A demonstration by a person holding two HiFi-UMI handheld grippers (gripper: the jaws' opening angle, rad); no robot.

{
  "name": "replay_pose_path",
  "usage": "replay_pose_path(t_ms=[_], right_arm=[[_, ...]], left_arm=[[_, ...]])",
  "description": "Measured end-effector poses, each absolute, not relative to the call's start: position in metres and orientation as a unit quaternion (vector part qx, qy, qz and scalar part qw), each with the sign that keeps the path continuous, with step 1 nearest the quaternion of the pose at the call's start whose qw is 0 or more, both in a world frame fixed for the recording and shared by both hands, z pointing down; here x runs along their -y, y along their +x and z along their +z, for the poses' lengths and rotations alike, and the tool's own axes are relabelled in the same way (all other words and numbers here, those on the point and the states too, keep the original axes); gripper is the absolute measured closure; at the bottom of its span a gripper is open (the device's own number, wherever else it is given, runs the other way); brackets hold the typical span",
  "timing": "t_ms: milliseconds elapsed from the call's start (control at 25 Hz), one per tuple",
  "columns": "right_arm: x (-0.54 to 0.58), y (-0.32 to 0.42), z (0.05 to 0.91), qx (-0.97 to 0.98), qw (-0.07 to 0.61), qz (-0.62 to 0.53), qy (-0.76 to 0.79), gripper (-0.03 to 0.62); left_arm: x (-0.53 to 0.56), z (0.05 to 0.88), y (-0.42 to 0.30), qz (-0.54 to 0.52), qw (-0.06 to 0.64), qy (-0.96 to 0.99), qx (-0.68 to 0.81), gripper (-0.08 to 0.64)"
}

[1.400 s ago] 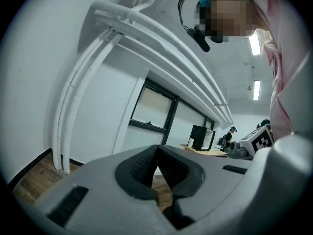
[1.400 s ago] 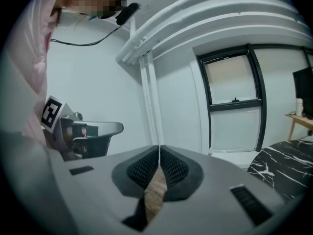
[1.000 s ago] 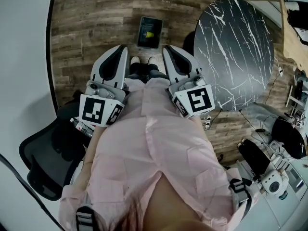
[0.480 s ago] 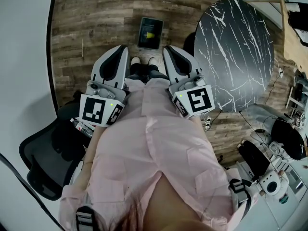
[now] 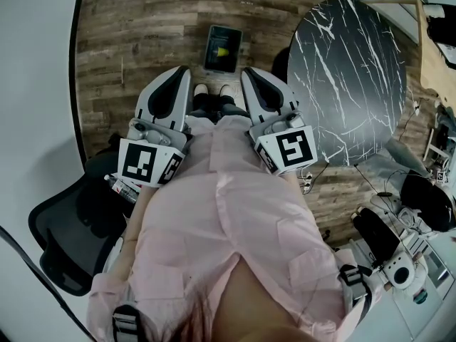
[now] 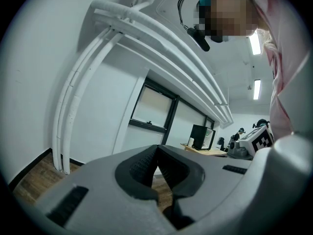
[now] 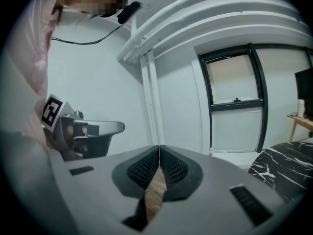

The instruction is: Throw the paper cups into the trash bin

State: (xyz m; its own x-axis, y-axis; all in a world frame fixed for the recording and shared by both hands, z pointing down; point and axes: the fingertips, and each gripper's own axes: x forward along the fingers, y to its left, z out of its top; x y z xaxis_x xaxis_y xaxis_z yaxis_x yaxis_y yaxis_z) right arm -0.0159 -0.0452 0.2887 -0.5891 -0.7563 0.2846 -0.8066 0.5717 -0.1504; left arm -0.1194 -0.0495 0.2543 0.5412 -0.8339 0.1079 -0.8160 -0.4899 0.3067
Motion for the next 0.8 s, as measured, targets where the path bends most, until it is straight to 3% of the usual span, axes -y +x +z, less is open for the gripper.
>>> replay_pose_path(t_ms=[240, 600, 800], right_arm=[[0.043, -0.020, 0.290, 0.885, 0.102, 0.136, 0.434, 0.561], [0.031, -0.062, 0.296, 0.912, 0.176, 0.084, 0.360, 0.561], [0.032, -0.065, 0.297, 0.915, 0.171, 0.095, 0.352, 0.561]], left_arm=[[0.047, 0.253, -0.120, -0.028, 0.163, 0.862, 0.479, 0.545], [0.045, 0.255, -0.123, -0.018, 0.166, 0.859, 0.485, 0.545], [0.045, 0.257, -0.125, -0.014, 0.163, 0.855, 0.493, 0.545]])
